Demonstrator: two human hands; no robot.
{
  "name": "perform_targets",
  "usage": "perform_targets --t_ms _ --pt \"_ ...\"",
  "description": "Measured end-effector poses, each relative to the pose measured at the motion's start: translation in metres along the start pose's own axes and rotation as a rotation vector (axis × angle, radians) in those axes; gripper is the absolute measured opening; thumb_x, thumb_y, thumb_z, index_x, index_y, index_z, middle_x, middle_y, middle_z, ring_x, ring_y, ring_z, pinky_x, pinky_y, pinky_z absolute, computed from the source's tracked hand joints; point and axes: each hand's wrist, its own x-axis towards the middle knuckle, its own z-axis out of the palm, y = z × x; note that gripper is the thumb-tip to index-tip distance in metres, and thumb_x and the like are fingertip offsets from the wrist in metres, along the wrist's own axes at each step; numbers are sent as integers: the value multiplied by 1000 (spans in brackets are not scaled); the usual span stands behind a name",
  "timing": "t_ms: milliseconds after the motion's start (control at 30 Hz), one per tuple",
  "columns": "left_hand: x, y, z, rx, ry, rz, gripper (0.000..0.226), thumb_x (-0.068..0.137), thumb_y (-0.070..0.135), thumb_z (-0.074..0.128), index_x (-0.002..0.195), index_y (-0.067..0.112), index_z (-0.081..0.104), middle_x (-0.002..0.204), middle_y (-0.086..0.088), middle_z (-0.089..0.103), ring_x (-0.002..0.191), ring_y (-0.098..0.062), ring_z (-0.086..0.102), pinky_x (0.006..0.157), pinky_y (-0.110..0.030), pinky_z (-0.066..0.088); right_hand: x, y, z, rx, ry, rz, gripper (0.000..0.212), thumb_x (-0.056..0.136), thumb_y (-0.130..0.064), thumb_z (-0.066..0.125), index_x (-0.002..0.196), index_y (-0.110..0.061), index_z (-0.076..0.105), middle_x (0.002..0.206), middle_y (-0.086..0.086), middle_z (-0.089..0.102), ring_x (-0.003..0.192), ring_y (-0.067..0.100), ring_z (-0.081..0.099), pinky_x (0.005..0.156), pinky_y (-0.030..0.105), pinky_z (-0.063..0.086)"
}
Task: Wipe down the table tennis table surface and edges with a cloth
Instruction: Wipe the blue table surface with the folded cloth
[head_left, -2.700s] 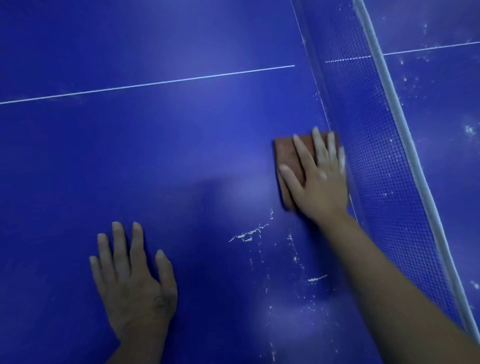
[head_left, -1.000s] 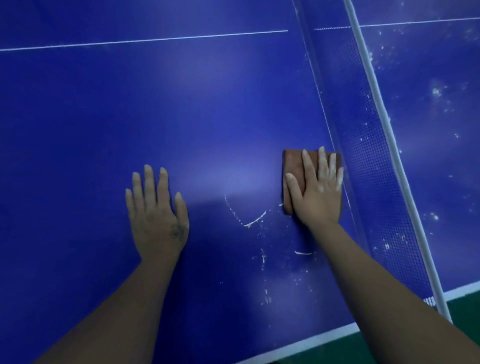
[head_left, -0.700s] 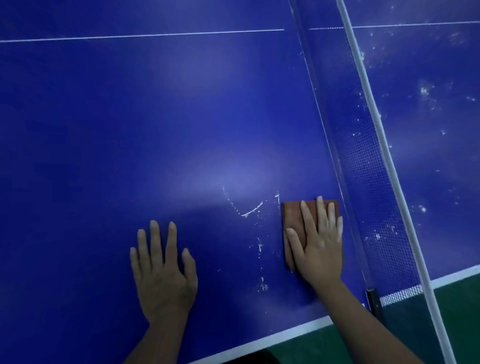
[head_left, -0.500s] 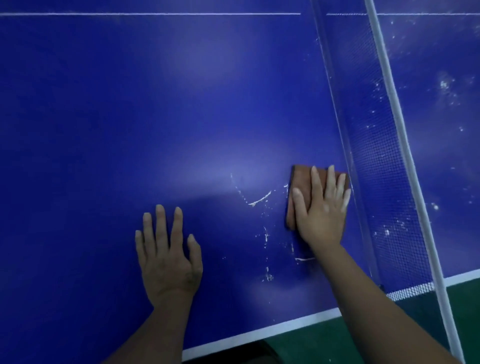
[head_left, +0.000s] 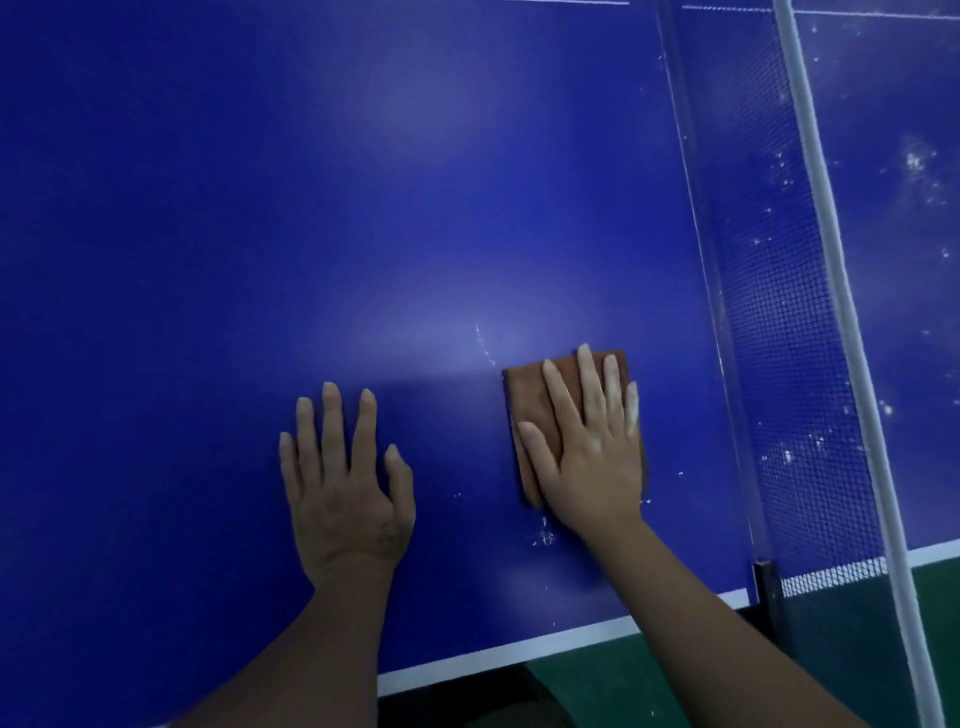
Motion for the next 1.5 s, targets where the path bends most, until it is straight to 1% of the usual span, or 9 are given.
perform_targets --t_ms 100,333,467,633,767,933,1167,1333,1500 --pt "0 0 -1 -7 6 -1 67 108 41 38 172 24 30 184 -4 9 170 -28 3 137 -55 5 2 -3 -2 8 -2 58 66 108 -59 46 167 -30 38 179 4 17 167 31 8 134 58 9" --pt "1 3 -3 -22 57 20 63 110 37 42 171 21 34 182 -9 17 170 -31 7 137 -56 8 126 -36 6 31 10 273 70 109 -64 34 170 -29 29 180 10 10 167 35 1 133 58 -1" --pt "0 2 -4 -5 91 38 60 112 34 41 170 19 37 181 -11 20 170 -33 10 137 -57 11 125 -58 11 27 -18 110 69 110 -64 33 170 -32 27 180 8 9 167 33 0 134 56 -1" --pt "-3 2 -6 0 107 60 57 115 35 34 170 19 37 181 -12 22 169 -34 12 137 -56 10 28 -54 11 49 41 -67 65 109 -59 46 166 -28 39 178 8 20 167 34 10 133 58 8" --pt "-3 0 -7 -21 123 61 55 117 35 33 168 16 41 179 -12 26 169 -34 14 137 -56 11 -47 -54 8 43 -44 -172 66 109 -62 43 167 -30 36 179 7 16 167 32 6 134 58 7" --pt "-2 -1 -6 -36 126 67 57 115 35 32 167 16 42 179 -12 27 169 -34 14 137 -55 9 -15 -27 1 14 -93 -335 66 108 -61 45 166 -31 40 178 6 22 166 34 14 132 60 13" --pt "-1 1 -4 -38 150 56 55 114 36 39 165 17 45 179 -12 28 168 -32 16 137 -55 10 72 63 -18 -19 -58 -22 71 107 -67 33 169 -33 31 179 7 17 166 35 9 133 61 6" --pt "-3 2 -4 -16 170 58 54 114 37 41 165 17 46 178 -12 31 168 -32 18 137 -54 11 12 98 -20 -22 -13 192 71 108 -71 23 170 -34 24 180 5 11 167 31 2 134 58 3" --pt "-7 3 -7 11 151 58 57 114 40 37 166 18 44 178 -11 31 168 -31 19 137 -53 12 -79 88 -14 -22 48 261 71 110 -68 26 169 -29 28 179 9 15 166 34 5 134 59 8"
